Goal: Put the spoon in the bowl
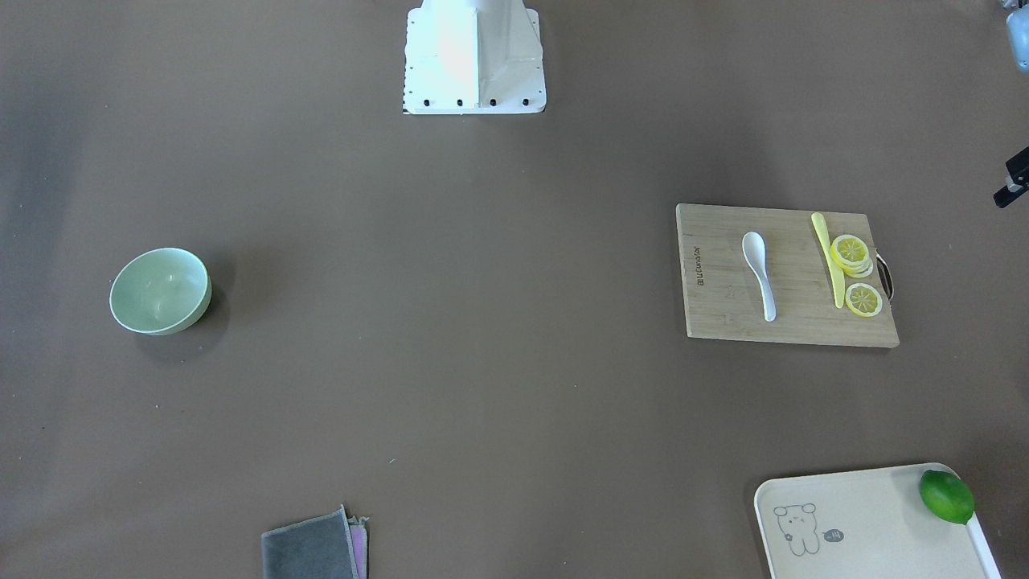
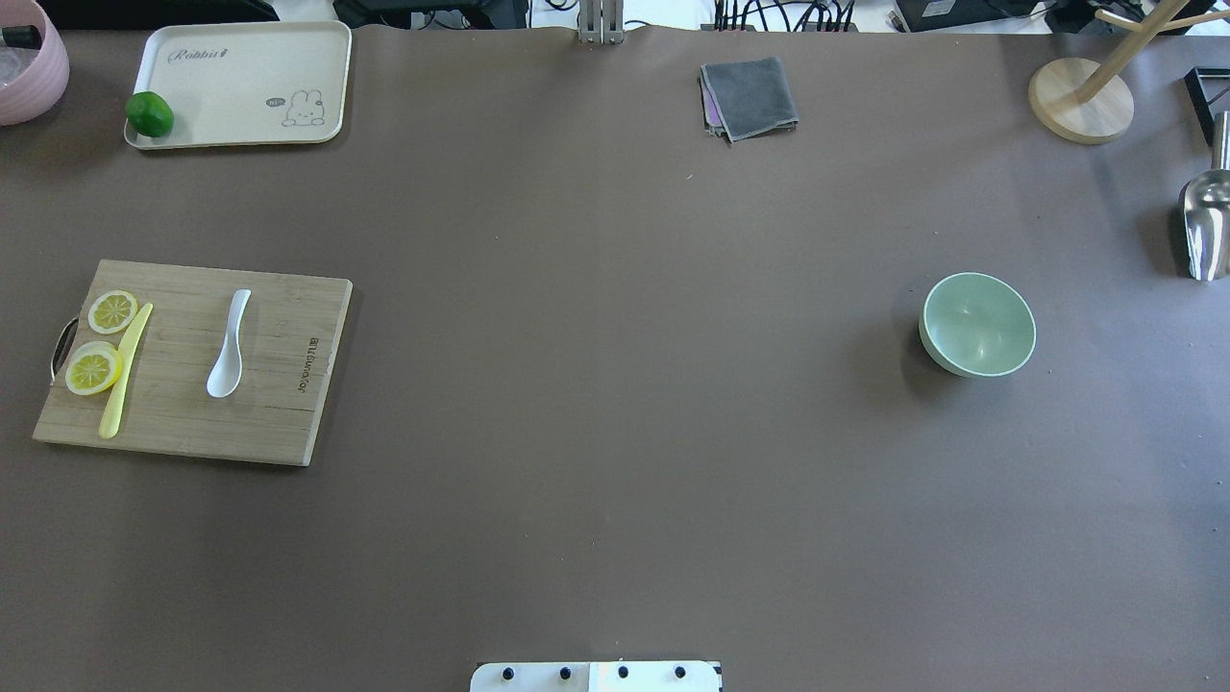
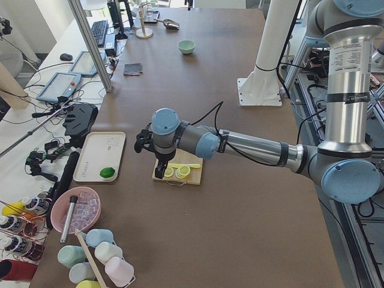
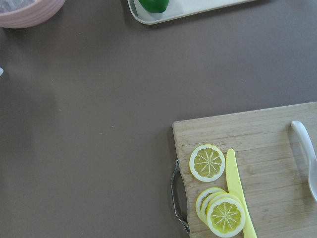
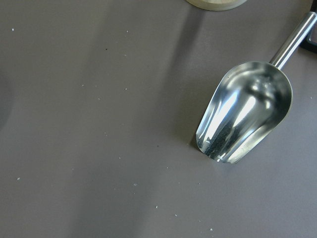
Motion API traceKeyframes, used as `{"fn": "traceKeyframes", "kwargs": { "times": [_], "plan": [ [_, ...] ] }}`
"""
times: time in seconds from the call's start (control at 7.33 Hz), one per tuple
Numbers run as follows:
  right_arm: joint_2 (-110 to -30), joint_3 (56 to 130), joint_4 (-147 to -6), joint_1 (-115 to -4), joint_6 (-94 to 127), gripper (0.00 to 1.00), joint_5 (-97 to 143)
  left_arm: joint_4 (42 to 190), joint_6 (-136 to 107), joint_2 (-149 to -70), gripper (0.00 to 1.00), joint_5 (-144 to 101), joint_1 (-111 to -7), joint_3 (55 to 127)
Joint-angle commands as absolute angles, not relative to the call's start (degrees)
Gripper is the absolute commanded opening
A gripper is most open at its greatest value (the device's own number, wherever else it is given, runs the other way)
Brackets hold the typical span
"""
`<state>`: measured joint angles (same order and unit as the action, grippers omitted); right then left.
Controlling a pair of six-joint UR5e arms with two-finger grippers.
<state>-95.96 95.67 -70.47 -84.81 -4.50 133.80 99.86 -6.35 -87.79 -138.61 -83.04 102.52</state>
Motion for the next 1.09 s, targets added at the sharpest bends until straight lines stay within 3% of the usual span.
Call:
{"fn": "traceKeyframes", "kwargs": {
  "times": [0.0, 0.55, 0.95],
  "plan": [
    [-95.9, 95.9, -70.2, -84.6, -3.2, 1.0, 135.4, 100.3, -10.0, -88.4, 0.98, -137.9, -82.4, 101.6],
    [-91.0, 96.6, -70.0, -72.1, 18.3, 1.0, 134.0, 101.3, -20.1, -92.3, 0.97, -134.4, -75.4, 103.1],
    [-85.2, 96.0, -70.0, -61.9, 32.2, 0.9, 127.5, 101.0, -30.7, -98.2, 0.98, -128.5, -63.9, 102.7]
  ]
}}
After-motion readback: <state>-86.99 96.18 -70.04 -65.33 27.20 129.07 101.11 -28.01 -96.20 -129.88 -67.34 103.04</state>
